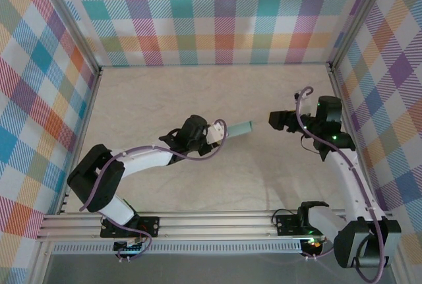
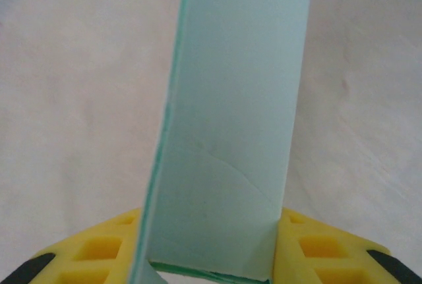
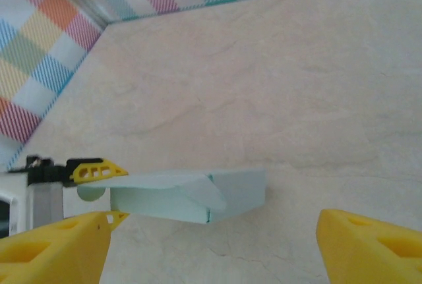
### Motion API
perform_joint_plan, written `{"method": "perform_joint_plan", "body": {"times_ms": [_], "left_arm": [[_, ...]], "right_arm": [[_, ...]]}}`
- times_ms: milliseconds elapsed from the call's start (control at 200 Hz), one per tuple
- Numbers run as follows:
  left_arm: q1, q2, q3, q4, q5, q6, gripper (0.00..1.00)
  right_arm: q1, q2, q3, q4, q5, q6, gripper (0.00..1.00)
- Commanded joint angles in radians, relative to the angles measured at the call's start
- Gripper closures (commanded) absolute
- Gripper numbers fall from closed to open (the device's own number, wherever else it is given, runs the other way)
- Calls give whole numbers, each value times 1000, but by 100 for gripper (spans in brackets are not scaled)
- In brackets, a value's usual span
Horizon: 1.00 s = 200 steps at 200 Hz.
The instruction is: Fold the paper box
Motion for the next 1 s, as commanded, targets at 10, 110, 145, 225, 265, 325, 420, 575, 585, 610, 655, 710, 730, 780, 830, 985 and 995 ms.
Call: {"method": "perform_joint_plan", "body": {"times_ms": [10, 110, 145, 225, 265, 325, 420, 575, 585, 610, 655, 710, 730, 780, 830, 985, 995], "left_arm": [[38, -14, 54, -212, 192, -77, 62], [63, 4, 80, -280, 228, -75, 63], [73, 11, 99, -314, 251, -73, 63], [98, 25, 137, -360, 302, -65, 63], [104, 35, 154, -391, 310, -49, 63], [117, 55, 189, -434, 325, -36, 64], [129, 96, 256, -527, 354, -19, 65], [129, 114, 277, -567, 337, -10, 65], [129, 114, 276, -568, 338, -10, 64], [129, 114, 276, -570, 340, -11, 64], [129, 117, 280, -578, 351, -11, 64], [129, 123, 285, -585, 352, -11, 63], [129, 125, 285, -588, 350, -10, 63], [130, 130, 289, -596, 346, -9, 63], [128, 133, 290, -600, 342, -9, 63], [129, 140, 295, -599, 343, -8, 63], [129, 141, 296, -598, 342, -9, 63]], "right_arm": [[61, 4, 36, -83, -20, -225, 19], [143, 23, 37, -74, -3, -312, 23], [181, 38, 46, -85, 25, -352, 24], [240, 86, 75, -102, 106, -413, 27], [252, 121, 100, -115, 126, -430, 31], [260, 179, 142, -139, 125, -449, 41], [260, 258, 195, -154, 99, -458, 53], [260, 346, 241, -172, 102, -497, 56], [260, 352, 245, -177, 101, -500, 56], [260, 364, 253, -186, 97, -512, 57], [260, 386, 265, -204, 94, -525, 57], [260, 412, 279, -224, 93, -541, 58], [260, 421, 283, -230, 96, -545, 58], [260, 440, 290, -245, 104, -552, 62], [260, 457, 297, -261, 106, -560, 62], [260, 483, 295, -295, 121, -575, 71], [260, 484, 293, -297, 123, -577, 71]]}}
